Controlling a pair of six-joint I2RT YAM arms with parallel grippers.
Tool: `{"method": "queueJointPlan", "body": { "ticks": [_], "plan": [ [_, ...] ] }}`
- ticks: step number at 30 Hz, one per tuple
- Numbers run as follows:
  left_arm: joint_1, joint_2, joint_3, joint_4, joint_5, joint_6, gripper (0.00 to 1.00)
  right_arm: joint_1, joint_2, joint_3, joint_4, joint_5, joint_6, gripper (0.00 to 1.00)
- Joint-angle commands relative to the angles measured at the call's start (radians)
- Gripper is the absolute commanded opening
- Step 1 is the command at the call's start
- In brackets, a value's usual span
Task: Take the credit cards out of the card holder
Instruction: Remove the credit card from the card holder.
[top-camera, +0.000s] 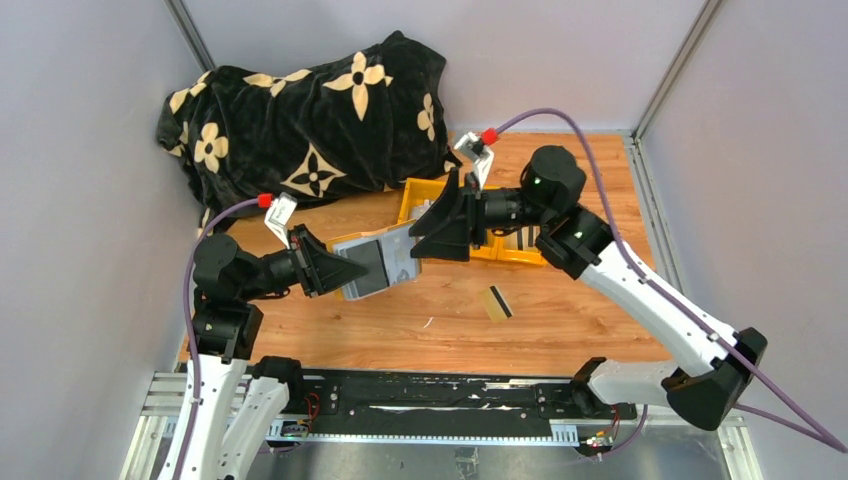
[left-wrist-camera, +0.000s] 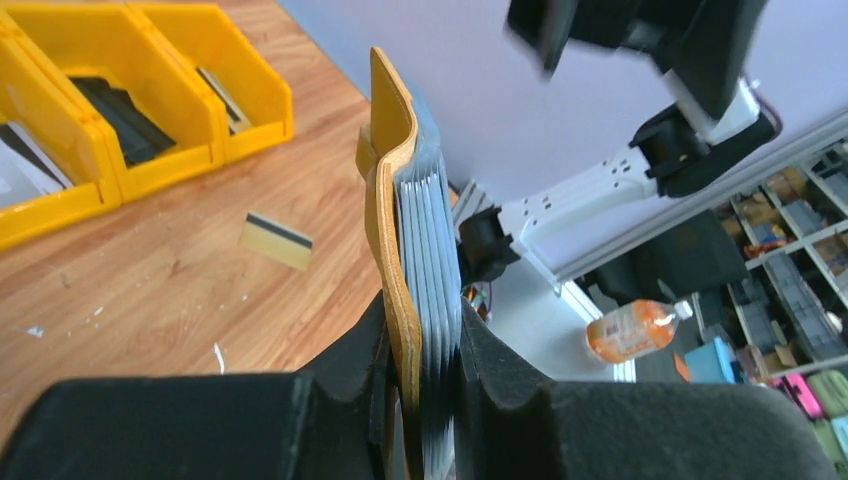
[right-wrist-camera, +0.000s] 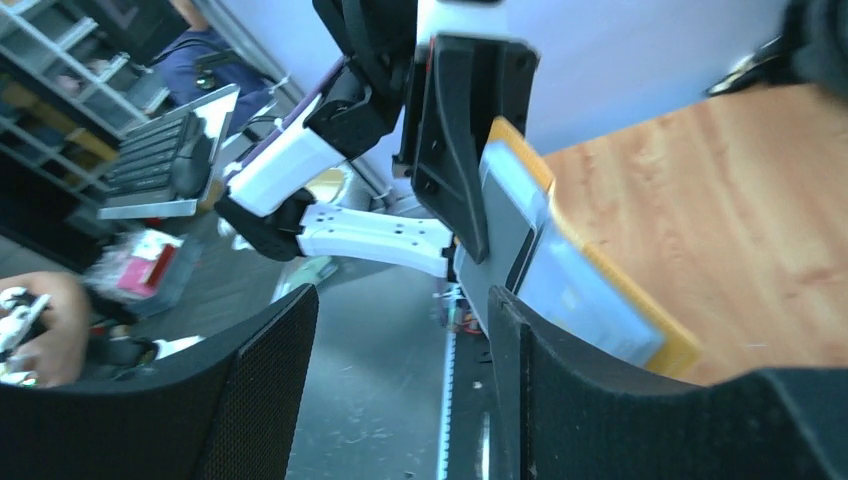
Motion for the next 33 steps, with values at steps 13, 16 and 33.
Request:
{"method": "queueJointPlan", "body": {
  "ticks": [13,16,33],
  "plan": [
    [-0.004,-0.033,0.027,0.148,-0.039,-0.148,0.0,0.107,0.109,-0.14,0.312,-0.092,0.253,0.63],
    [-0.004,-0.036,0.027,0.168,-0.033,-0.166,0.0,0.111,0.13,-0.136,0.318,-0.093,0.26,0.62],
    [-0.004,-0.043,-0.006,0.166,-0.077,-0.159,0.02,0.157,0.239,-0.096,0.497,-0.098,0.371,0.41]
  ]
}}
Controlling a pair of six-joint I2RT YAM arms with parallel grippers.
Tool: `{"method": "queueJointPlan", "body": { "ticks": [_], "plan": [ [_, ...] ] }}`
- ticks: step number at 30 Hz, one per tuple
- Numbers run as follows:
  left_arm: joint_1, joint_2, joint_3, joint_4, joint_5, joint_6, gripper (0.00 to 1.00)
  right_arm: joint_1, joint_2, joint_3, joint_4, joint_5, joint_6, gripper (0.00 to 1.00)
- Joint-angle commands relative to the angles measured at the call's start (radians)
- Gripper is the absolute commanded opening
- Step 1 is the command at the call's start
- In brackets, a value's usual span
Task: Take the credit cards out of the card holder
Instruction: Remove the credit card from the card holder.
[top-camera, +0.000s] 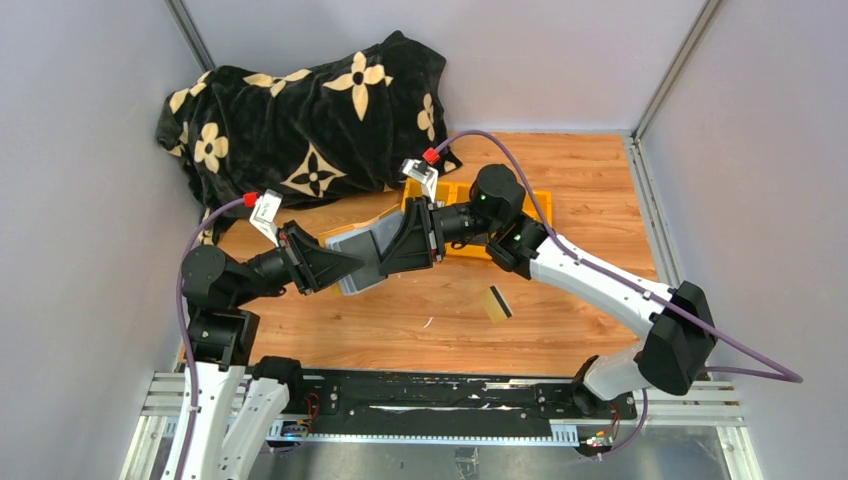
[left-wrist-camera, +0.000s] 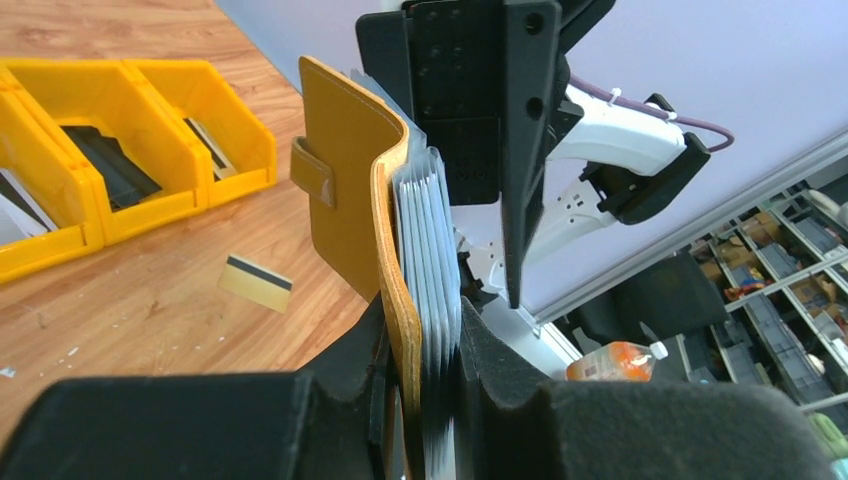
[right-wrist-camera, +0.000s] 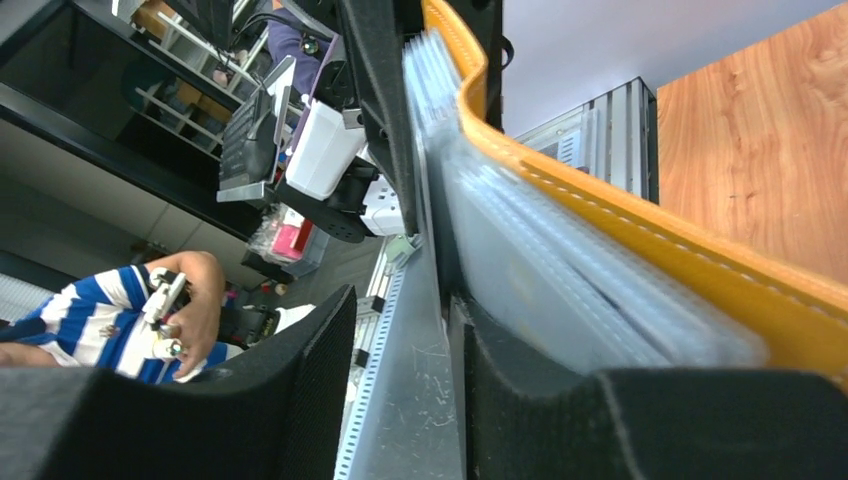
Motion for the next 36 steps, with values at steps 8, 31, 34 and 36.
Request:
{"method": "queueJointPlan", "body": {
  "ticks": [8,31,34,36],
  "plan": [
    [-0.005,-0.008,-0.011,0.021,0.02,0.009,0.25,0.039,0.052,0.016,0.167,0.008,0.083,0.04],
    [-0.005,-0.003,-0.055,0.184,0.118,-0.179,0.07,0.005,0.079,-0.018,0.473,-0.013,0.307,0.19],
    [-0.005,-0.003,-0.046,0.184,0.111,-0.175,0.07,0.005,0.084,-0.017,0.477,-0.011,0.31,0.15],
    [-0.005,-0.003,-0.042,0.183,0.11,-0.175,0.09,0.005,0.083,-0.026,0.479,-0.011,0.312,0.09]
  ]
}}
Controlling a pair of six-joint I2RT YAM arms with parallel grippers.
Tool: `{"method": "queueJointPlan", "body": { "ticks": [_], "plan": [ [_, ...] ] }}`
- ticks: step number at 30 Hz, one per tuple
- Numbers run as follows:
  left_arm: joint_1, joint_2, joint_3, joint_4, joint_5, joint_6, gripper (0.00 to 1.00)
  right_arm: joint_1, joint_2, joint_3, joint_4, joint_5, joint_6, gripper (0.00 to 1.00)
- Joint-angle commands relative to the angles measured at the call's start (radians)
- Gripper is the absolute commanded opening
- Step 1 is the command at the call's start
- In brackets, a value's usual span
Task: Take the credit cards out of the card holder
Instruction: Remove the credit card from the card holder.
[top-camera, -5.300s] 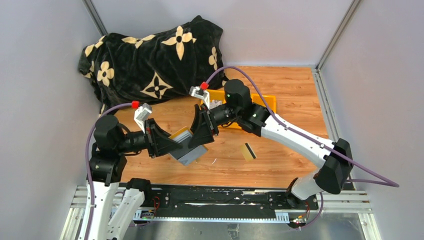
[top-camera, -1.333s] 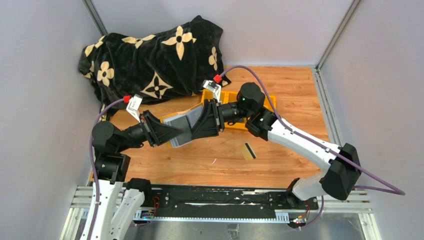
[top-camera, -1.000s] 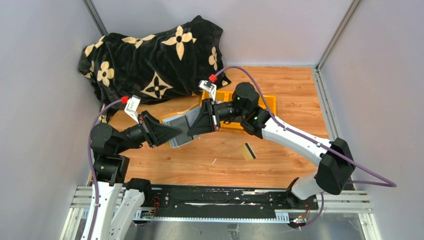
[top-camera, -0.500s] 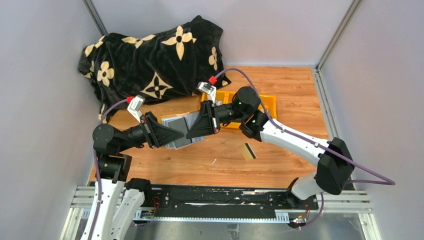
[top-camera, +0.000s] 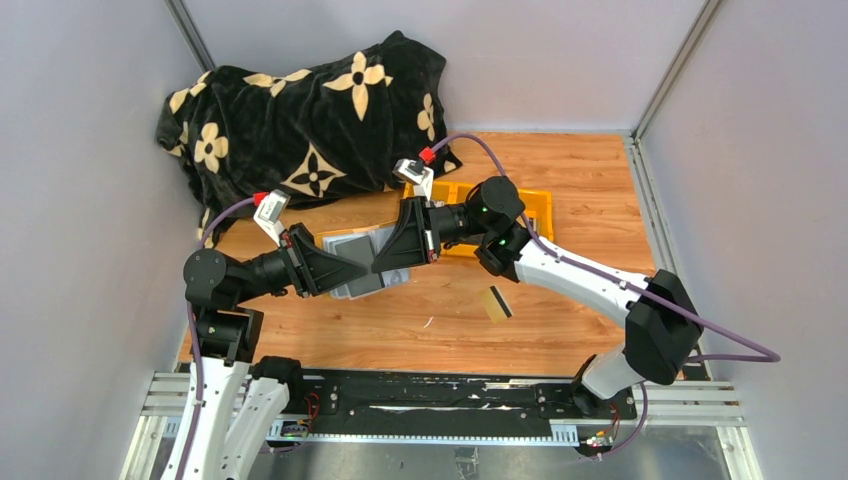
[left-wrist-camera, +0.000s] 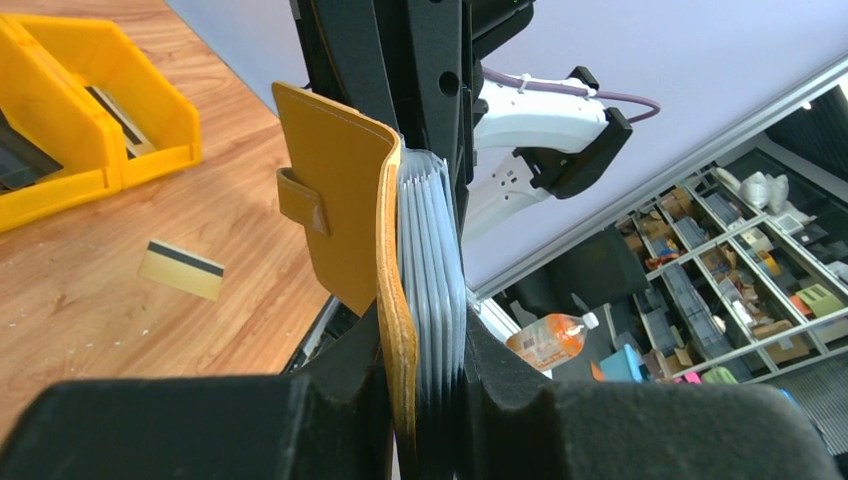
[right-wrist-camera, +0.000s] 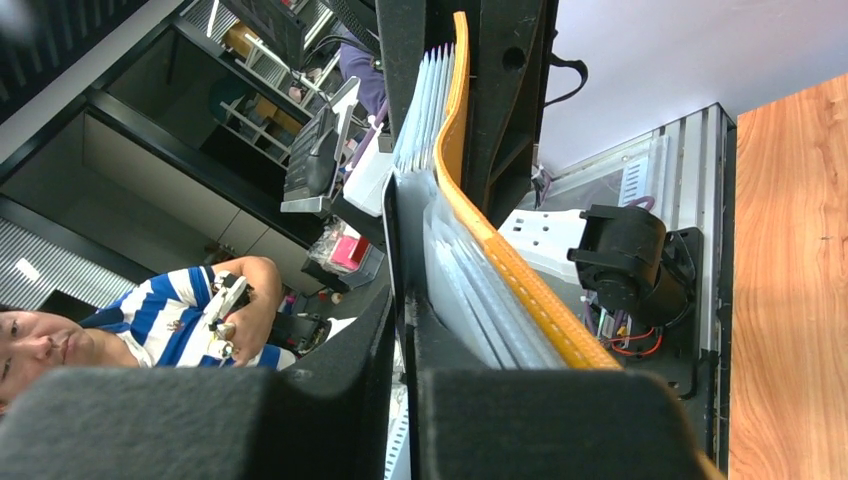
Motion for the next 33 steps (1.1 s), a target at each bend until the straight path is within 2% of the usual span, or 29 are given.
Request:
{"method": "queueJointPlan", "body": {
  "ticks": [1,4,7,25,27,31,33],
  "plan": [
    [-0.005,-0.009,0.006,0.025,0.01,0.002,0.11,-0.01,-0.002,0.024,0.097,0.012,0.034,0.06],
    [-0.005,-0.009,0.007,0.025,0.017,-0.006,0.23,-0.026,-0.018,0.004,0.121,0.011,0.047,0.0],
    [-0.005,-0.009,0.011,0.025,0.019,-0.017,0.27,-0.053,-0.037,-0.02,0.158,0.01,0.071,0.0],
    [-0.005,0.002,0.029,0.025,0.009,-0.056,0.2,-0.073,-0.08,-0.096,0.217,0.013,0.097,0.0],
    [-0.005,0.002,0.028,0.026,0.009,-0.058,0.18,-0.073,-0.082,-0.097,0.222,0.01,0.102,0.04],
    [-0.005,0.001,0.028,0.025,0.009,-0.054,0.14,-0.073,-0.082,-0.097,0.245,0.024,0.118,0.2],
    [-0.005,0.001,0.027,0.025,0.006,-0.053,0.14,-0.072,-0.072,-0.085,0.269,0.03,0.137,0.22]
  ]
}}
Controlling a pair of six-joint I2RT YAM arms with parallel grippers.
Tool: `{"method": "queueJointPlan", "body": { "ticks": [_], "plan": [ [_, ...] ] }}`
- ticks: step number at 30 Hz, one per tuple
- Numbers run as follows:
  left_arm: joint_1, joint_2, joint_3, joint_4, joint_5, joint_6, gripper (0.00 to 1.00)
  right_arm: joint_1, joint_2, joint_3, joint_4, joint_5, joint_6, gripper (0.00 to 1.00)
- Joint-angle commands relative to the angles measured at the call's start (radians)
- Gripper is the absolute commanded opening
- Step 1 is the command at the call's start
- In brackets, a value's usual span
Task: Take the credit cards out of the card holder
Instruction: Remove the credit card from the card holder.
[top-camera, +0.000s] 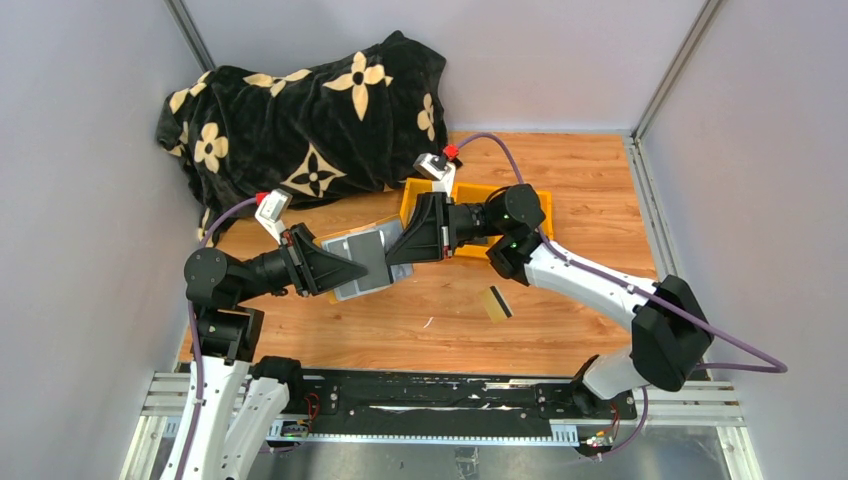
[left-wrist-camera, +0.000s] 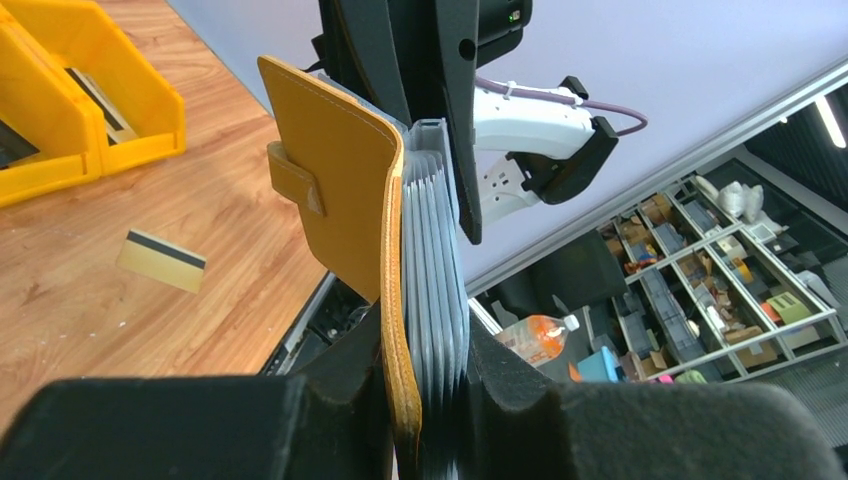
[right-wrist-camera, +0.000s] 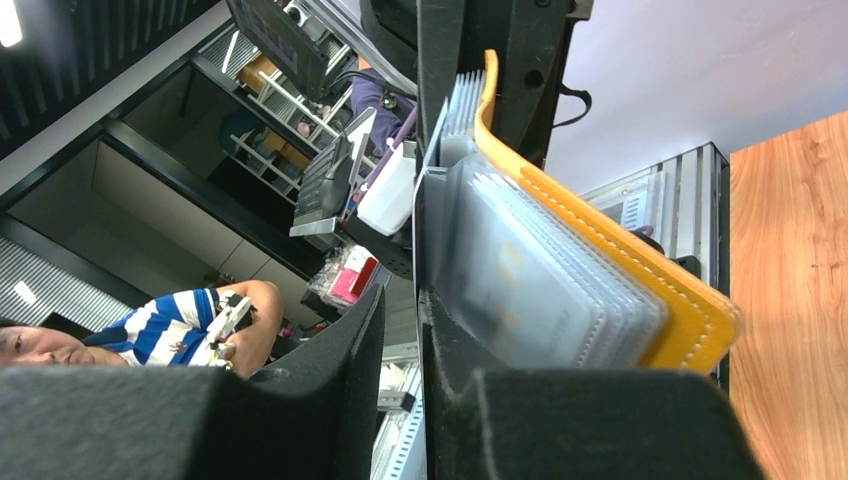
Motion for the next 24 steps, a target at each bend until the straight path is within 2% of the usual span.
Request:
{"method": "queueJointPlan", "body": {
  "ticks": [1,8,13,24],
  "plan": [
    [-0.004,-0.004,0.026,0.02,0.008,0.0,0.13,-0.013,-0.018,0.018,0.118,0.011,0.047,0.22],
    [-0.004,-0.004,0.033,0.02,0.008,0.003,0.13,-0.012,0.034,0.044,0.227,0.006,0.135,0.19],
    [-0.004,-0.005,0.035,0.021,0.007,0.001,0.12,-0.02,0.019,0.017,0.224,0.009,0.132,0.01],
    [-0.004,-0.008,0.061,0.02,0.001,-0.01,0.13,-0.049,-0.002,-0.038,0.233,0.024,0.144,0.0]
  ]
}}
